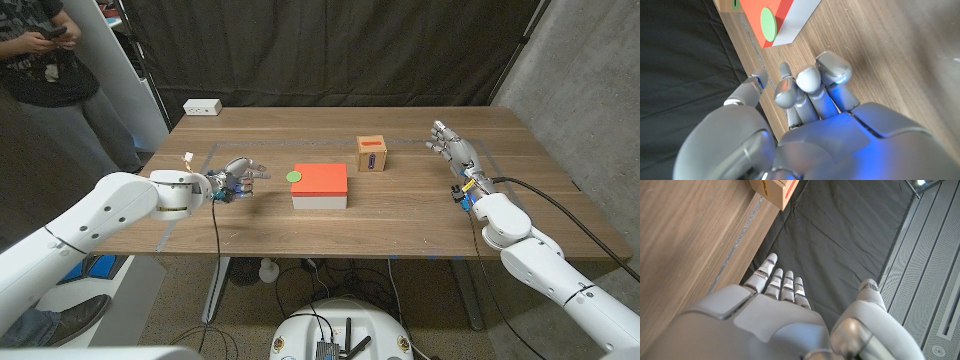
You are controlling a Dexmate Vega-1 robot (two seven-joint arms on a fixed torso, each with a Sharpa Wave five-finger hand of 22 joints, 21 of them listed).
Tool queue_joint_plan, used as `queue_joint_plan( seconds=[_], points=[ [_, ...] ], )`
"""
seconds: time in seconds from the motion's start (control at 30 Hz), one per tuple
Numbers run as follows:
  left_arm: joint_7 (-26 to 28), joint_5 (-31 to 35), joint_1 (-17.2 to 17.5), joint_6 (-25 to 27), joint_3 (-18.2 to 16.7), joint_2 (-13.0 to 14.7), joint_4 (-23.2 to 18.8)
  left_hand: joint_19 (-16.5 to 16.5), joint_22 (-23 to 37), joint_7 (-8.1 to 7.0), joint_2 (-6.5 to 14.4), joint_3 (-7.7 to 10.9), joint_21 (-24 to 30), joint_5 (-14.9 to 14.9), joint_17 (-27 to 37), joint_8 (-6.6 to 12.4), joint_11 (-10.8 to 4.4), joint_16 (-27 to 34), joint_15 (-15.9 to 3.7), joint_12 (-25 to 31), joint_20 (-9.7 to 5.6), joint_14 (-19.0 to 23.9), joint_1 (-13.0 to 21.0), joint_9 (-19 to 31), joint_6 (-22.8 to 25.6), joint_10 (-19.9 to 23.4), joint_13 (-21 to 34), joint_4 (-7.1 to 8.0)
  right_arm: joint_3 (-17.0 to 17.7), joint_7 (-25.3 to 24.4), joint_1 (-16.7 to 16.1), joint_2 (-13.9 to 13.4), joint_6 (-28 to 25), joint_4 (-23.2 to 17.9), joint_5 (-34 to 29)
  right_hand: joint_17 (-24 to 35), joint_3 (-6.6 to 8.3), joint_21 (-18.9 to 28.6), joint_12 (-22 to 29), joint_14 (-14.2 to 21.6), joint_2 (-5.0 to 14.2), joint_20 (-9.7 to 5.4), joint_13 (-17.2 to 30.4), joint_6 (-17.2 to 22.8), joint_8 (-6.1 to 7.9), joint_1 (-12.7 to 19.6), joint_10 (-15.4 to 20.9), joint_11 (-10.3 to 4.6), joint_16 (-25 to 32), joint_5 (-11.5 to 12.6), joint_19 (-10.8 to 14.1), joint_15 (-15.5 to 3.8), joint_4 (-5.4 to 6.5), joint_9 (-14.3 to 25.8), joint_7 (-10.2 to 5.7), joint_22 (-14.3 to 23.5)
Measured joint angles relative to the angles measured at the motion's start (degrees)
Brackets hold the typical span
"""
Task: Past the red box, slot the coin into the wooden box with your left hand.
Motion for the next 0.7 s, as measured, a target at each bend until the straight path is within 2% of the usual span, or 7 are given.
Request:
queue_joint_plan(
  seconds=[0.2, 0.23, 0.5, 0.7],
  points=[
    [1.3, -2.4, 0.0, 1.8, 0.0, 0.0, 0.0, 0.3, 0.0, 0.15, -0.5, 0.00, 0.0, 0.0, -0.3, 0.64, 0.00, 0.0, 0.00, 0.0, -0.11, 0.0, 0.5, 0.8, -1.0, 0.0, -0.2, 0.00, 0.2, 0.0, -0.4, -0.2, 0.0, -0.3, 0.0, 0.0, 0.00, 0.0, 0.0, 0.0, 0.00, 0.00, 0.0, 0.3, 0.00, 0.0, 0.3, -0.32, 0.0, 0.0, 0.0, 0.00, 0.00, 0.0, 0.11, 0.0],
    [1.4, -2.5, -2.6, 2.0, 1.5, 0.4, 0.5, 0.3, 0.0, 0.18, -0.3, 0.00, 0.0, 0.0, -0.3, 0.65, 0.00, 0.2, 0.00, 0.0, -0.11, 0.0, 0.8, 0.9, -1.3, 0.0, -0.2, 0.00, 0.2, 0.1, -0.4, -0.3, 0.1, -0.3, -0.1, 0.0, 0.00, 0.0, 0.0, 0.0, 0.00, 0.00, 0.0, 0.4, 0.00, 0.0, 0.3, -0.32, 0.0, 0.0, 0.0, 0.00, 0.00, 0.0, 0.16, 0.0],
    [2.6, -5.9, -5.6, 4.1, 3.6, 0.6, 2.3, 0.3, 0.0, -0.03, -0.2, 0.01, -0.2, 0.0, -0.3, 1.81, -0.32, 0.4, 0.00, 0.0, -0.11, 0.0, 1.9, 1.8, -1.9, -0.3, -0.4, 0.00, 0.6, 0.1, -1.1, -0.5, 0.1, -0.8, -0.1, -0.3, 0.00, 0.0, 0.0, 0.0, 0.00, 0.00, 0.0, 0.4, 0.00, 0.0, 0.3, -0.32, 0.0, 0.0, 0.0, 0.00, 0.00, 0.0, 0.19, 0.0],
    [3.0, -7.5, -5.6, 5.0, 3.6, 0.6, 2.3, 0.3, 0.0, -0.13, -0.1, 0.01, -0.2, 0.0, -0.1, 2.91, -0.38, 0.6, 0.00, 0.0, -0.11, 0.0, 2.5, 2.6, -2.0, -0.4, -0.4, 0.00, 0.6, 0.1, -1.3, -0.6, 0.1, -1.1, -0.1, -0.3, 0.00, 0.0, 0.0, 0.0, 0.01, 0.00, 0.0, 0.4, 0.00, 0.0, 0.3, -0.32, 0.0, 0.0, 0.0, 0.00, 0.00, 0.0, 0.19, 0.0]
  ],
)
